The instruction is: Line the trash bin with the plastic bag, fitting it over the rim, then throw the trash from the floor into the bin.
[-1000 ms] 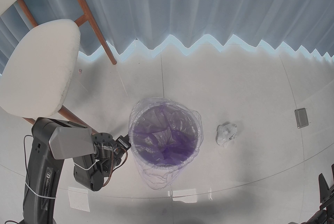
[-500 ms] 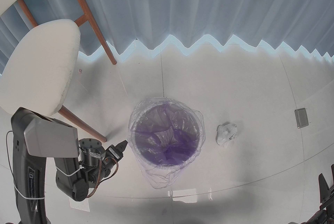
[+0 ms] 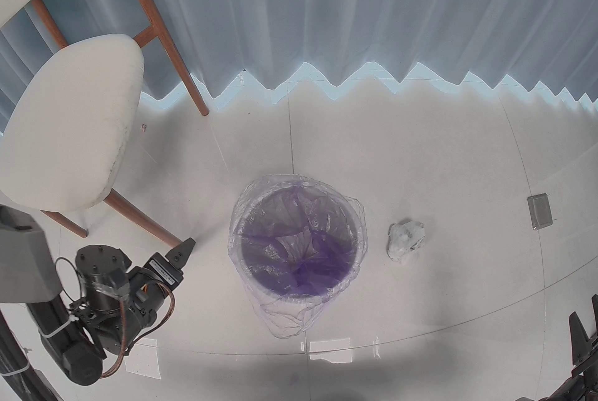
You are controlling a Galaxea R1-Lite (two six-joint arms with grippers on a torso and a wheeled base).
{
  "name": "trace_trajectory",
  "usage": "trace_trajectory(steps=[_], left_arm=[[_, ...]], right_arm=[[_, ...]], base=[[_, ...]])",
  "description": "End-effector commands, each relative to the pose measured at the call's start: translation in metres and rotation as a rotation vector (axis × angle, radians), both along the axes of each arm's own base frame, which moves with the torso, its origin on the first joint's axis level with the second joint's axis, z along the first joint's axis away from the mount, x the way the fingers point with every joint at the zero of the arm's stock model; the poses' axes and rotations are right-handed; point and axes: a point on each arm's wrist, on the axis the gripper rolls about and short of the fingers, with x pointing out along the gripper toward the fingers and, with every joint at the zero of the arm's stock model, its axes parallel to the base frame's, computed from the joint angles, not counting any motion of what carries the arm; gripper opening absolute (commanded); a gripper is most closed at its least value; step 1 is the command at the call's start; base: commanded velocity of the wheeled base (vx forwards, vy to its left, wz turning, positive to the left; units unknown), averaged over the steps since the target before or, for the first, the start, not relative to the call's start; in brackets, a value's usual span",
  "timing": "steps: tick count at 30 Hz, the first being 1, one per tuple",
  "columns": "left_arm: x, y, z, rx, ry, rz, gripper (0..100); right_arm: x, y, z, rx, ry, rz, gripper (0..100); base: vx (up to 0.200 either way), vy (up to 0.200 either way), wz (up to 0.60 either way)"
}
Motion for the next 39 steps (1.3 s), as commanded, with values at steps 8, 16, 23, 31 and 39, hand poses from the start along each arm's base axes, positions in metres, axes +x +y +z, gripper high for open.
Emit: trace_trajectory(steps=[8,16,23,31,39], left_arm=[[-0.083,0.02,0.082,-0.006,-0.358,-0.079,100],[-0.088,0.034,0.091,0.181,-0.448,-0.018,100],[-0.113,0.07,0.115,0.435,-0.658,0.044,100],[-0.154,0.076,0.104,0.55,-0.621,-0.009,100],[-0.201,0.087,0.075,0.593,-0.442,0.02,100]], right_arm=[[0.0,0.001,-0.004,-0.038,-0.003,0.05,100],[0.0,0.001,-0.004,-0.084,0.0,0.048,100],[0.0,0.002,-0.005,-0.085,0.0,0.084,100],[0.009,0.004,0.049,-0.003,0.033,0.198,100],[0.079,0.007,0.105,0.243,0.279,0.23,100]], base=[[0.0,0.0,0.0],[0.0,0.0,0.0],[0.0,0.0,0.0],[0.0,0.0,0.0],[0.0,0.0,0.0]])
